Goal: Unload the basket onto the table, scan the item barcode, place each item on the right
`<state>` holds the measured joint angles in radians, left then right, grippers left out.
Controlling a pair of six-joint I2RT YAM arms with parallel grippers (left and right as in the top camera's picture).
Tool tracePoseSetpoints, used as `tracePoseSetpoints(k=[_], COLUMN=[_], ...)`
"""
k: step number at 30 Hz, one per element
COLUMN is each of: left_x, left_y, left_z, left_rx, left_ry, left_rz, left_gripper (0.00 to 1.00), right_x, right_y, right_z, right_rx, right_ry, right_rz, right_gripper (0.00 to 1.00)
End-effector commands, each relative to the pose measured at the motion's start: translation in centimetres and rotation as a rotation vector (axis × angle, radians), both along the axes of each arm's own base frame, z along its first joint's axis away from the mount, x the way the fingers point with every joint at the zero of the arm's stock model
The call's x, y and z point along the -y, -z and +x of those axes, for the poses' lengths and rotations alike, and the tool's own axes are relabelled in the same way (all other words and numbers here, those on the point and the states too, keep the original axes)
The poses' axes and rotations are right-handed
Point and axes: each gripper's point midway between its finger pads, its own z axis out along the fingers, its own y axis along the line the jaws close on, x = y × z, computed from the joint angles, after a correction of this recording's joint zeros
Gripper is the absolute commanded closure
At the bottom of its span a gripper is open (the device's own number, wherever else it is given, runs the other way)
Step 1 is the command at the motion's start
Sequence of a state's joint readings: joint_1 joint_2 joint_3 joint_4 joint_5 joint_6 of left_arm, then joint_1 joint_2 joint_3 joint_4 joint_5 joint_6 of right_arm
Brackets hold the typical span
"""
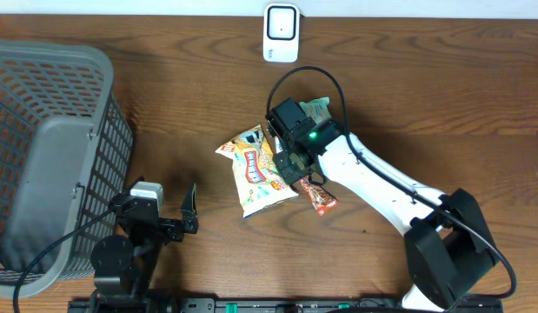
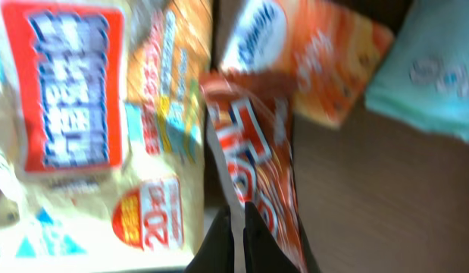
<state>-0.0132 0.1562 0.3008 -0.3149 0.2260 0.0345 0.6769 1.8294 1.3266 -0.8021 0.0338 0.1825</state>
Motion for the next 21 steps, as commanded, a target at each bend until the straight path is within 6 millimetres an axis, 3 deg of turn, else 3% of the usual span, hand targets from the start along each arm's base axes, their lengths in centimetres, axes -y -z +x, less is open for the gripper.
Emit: tracePoseSetpoints(k=[1,5,8,11,15,17,21], left_x=[-0.2,-0.2,-0.2,-0.2,-0.2,-0.2,-0.2], left_y=[0.1,0.1,0.1,0.1,0.1,0.1,0.1], left_z=[0.0,0.0,0.0,0.0,0.0,0.0,0.0], left_rx=[0.002,0.002,0.002,0.002,0.002,0.002,0.002], left_ry=[-0.006,-0.006,-0.006,-0.006,-0.006,-0.006,-0.006], left_rz=[0.015,0.015,0.015,0.015,0.015,0.015,0.015], left_gripper=[0.01,0.01,0.01,0.01,0.01,0.01,0.01], right_x=[-0.1,1.1,3.7,4.5,3.4,3.0,3.2], right_y=[2.7,6.9,9.4,9.7,6.4,3.4,0.0], right_z=[0.5,-0.3,-1.1,-0.8,1.0,1.8,1.4], right_rx=[-0.019,-0.113,-0.157,-0.148,-0.095,-0.063,-0.038], right_ry=[-0.020,-0.017,0.046,0.052,0.065,0.071,0.087], right_rz=[-0.039,-0.120,-0.257,-0.298,-0.253,-0.226,-0.195], right_gripper=[0.99,0.99,0.99,0.99,0.99,0.99,0.99])
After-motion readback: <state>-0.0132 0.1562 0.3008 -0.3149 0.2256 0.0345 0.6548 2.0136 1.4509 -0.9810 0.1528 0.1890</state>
